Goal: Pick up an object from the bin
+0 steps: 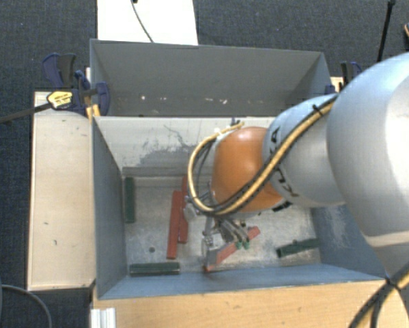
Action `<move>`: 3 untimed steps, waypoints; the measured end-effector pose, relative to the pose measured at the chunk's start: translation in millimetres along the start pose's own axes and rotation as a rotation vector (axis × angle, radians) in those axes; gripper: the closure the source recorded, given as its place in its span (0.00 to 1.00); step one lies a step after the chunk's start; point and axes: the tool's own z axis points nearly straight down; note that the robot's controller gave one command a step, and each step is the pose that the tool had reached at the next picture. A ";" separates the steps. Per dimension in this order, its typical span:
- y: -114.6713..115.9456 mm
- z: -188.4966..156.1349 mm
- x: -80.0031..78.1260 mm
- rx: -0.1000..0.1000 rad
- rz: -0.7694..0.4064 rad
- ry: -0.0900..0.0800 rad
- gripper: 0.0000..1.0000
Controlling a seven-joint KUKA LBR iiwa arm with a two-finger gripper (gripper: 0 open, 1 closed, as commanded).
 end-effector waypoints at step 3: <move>34.1 -9.8 -21.5 0.002 -0.484 0.006 1.00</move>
Offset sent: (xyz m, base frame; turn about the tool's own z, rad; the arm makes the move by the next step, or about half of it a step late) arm 0.0519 -0.0156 0.0495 -0.1987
